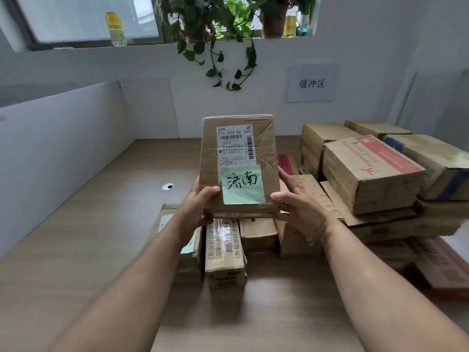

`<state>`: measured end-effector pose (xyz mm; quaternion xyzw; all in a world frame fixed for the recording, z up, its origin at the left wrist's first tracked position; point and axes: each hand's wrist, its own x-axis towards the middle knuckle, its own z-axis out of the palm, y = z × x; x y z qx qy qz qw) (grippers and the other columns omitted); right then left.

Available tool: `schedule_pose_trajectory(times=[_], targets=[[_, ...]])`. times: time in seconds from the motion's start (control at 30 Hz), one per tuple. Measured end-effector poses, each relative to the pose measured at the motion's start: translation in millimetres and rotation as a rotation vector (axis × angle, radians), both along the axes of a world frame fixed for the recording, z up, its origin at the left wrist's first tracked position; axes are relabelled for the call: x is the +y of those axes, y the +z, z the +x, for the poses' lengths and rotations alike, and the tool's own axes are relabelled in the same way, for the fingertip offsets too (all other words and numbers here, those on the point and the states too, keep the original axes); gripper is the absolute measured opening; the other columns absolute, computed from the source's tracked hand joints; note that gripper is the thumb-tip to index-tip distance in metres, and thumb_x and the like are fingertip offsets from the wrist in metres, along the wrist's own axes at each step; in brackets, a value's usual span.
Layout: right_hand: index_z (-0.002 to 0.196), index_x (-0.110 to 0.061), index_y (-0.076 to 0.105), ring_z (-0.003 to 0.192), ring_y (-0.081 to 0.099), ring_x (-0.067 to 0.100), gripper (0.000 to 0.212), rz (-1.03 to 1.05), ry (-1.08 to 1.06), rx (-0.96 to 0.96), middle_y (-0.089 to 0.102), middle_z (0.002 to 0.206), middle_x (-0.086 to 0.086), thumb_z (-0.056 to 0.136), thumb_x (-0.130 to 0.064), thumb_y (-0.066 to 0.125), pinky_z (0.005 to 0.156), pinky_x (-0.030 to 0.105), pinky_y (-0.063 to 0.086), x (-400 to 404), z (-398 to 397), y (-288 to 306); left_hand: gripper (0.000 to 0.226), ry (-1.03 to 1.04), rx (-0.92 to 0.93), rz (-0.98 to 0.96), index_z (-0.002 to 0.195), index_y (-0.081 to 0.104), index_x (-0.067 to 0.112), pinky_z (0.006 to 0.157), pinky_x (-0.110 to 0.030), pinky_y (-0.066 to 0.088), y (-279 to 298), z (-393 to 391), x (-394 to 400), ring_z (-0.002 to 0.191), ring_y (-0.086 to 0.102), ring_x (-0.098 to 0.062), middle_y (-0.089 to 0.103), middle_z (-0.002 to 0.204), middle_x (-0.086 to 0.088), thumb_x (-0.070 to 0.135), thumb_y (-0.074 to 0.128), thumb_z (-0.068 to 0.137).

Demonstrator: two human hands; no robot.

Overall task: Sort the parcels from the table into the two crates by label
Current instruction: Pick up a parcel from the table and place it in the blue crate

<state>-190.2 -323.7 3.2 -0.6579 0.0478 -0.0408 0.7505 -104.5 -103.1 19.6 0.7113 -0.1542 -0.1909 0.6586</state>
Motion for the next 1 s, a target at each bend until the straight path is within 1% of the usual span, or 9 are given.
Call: schedule_pose_trajectory(times=[0.13,0.23,0.3,0.43,0.53,0.63,0.73,0.93,1.0], targets=[[0.132,-0.056,0.038,0.105,0.066,0.021,0.078,-0.046,0.133,0.021,0.072,0.109,-0.007,0.07,-0.02,0.067,0.104,0.05,0.043,31.1,16.7,-3.4,0.02,0.111,-0.003,0.006,0.115,0.05,0.031,0.063,-0.026,0.049,-13.1,-6.5,37.6,0.076,0.061,-0.009,0.066,0.093,0.003,0.031,0.049,0.094],[0.135,-0.053,0.041,0.102,0.069,0.022,0.078,-0.038,0.08,-0.003,0.07,0.118,0.001,0.069,-0.019,0.065,0.089,0.042,0.054,41.0,22.4,-11.8,0.04,0.113,-0.022,0.036,0.116,0.049,0.036,0.07,-0.03,0.049,-18.5,-13.2,50.4,0.073,0.061,-0.007,0.067,0.09,0.008,0.043,0.055,0.077],[0.141,-0.047,0.041,0.096,0.069,0.021,0.082,0.004,0.105,0.002,0.07,0.118,0.004,0.068,-0.017,0.064,0.08,0.037,0.054,50.4,28.1,-20.9,0.045,0.146,-0.041,0.04,0.122,0.048,0.039,0.071,-0.03,0.048,-20.6,-19.2,67.0,0.074,0.064,-0.003,0.069,0.092,0.015,0.044,0.057,0.079],[0.144,-0.04,0.042,0.092,0.066,0.02,0.087,0.066,0.213,0.052,0.071,0.116,0.004,0.065,-0.012,0.062,0.079,0.036,0.054,89.4,43.4,-33.6,0.04,0.24,-0.056,0.036,0.135,0.044,0.038,0.076,-0.026,0.051,-31.7,-34.8,123.9,0.093,0.065,0.0,0.068,0.112,0.016,0.035,0.053,0.096],[0.143,-0.041,0.044,0.088,0.066,0.019,0.087,0.058,0.282,0.078,0.071,0.112,0.002,0.063,-0.012,0.062,0.077,0.037,0.053,118.9,50.3,-40.3,0.068,0.38,-0.072,0.094,0.137,0.044,0.038,0.087,-0.031,0.049,-42.8,-52.2,169.1,0.114,0.058,-0.006,0.059,0.13,0.007,0.055,0.062,0.074],[0.138,-0.043,0.048,0.087,0.065,0.019,0.086,0.061,0.363,0.11,0.071,0.112,0.003,0.058,-0.014,0.067,0.074,0.035,0.055,151.3,52.9,-45.5,0.057,0.512,-0.108,0.161,0.133,0.047,0.036,0.099,-0.035,0.047,-54.3,-73.3,211.6,0.116,0.057,-0.009,0.059,0.129,0.003,0.039,0.069,0.081],[0.137,-0.04,0.049,0.095,0.064,0.024,0.081,0.068,0.444,0.146,0.069,0.117,0.008,0.063,-0.012,0.062,0.079,0.037,0.055,192.3,54.8,-50.7,0.052,0.582,-0.122,0.214,0.136,0.048,0.03,0.097,-0.024,0.045,-65.6,-94.9,251.5,0.112,0.057,-0.004,0.059,0.121,0.005,0.019,0.066,0.089],[0.14,-0.04,0.046,0.096,0.067,0.026,0.091,-0.049,0.623,0.219,0.069,0.121,0.006,0.053,-0.026,0.069,0.075,0.037,0.053,287.5,48.7,-70.9,0.052,0.706,-0.08,0.253,0.13,0.052,0.033,0.091,-0.014,0.045,-84.6,-140.6,341.1,0.106,0.06,0.001,0.064,0.115,0.011,0.017,0.072,0.084],[0.139,-0.042,0.046,0.102,0.066,0.033,0.082,-0.072,0.671,0.244,0.07,0.119,0.006,0.061,-0.023,0.067,0.089,0.049,0.055,318.4,45.0,-78.5,0.052,0.751,-0.064,0.278,0.128,0.053,0.034,0.089,-0.011,0.043,-92.1,-157.5,370.7,0.106,0.059,0.003,0.064,0.114,0.016,0.02,0.073,0.082]])
